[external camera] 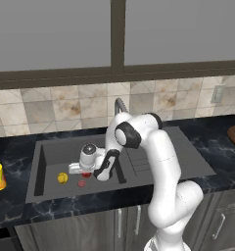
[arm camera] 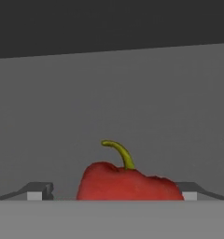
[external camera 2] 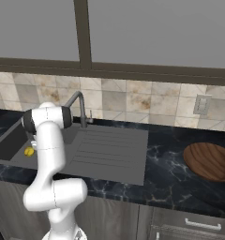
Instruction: Remove the lemon and bell pepper from the sink. Then move the bowl and cup from the counter to the sink for washing.
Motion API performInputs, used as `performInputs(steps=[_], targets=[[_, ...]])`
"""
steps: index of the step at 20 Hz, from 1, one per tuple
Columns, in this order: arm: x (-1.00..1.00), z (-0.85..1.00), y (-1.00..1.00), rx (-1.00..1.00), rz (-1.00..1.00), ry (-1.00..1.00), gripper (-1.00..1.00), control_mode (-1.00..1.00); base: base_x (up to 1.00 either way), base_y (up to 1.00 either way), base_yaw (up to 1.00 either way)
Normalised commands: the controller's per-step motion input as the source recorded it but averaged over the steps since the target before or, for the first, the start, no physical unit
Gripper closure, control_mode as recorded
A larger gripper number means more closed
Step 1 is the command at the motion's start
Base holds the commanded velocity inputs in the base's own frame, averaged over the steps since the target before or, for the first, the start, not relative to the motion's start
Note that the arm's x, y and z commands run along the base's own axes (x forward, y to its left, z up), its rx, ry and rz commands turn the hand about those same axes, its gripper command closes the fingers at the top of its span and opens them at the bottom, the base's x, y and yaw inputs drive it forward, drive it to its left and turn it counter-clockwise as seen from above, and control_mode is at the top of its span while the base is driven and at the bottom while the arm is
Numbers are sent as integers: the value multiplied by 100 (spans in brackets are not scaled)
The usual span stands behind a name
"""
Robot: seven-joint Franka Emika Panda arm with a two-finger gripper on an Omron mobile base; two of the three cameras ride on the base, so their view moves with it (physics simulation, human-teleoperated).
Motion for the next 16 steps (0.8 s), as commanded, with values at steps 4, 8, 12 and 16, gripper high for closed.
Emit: performInputs(steps=[4,8,12,16], targets=[[0,-16,0,-1,-2,1,100,-100,0,0,0],[0,-19,-4,-5,-6,4,100,-100,0,0,0],[0,-17,-9,-7,-8,1,100,-100,0,0,0],[-4,-9,-9,-4,-7,0,100,-100,0,0,0]])
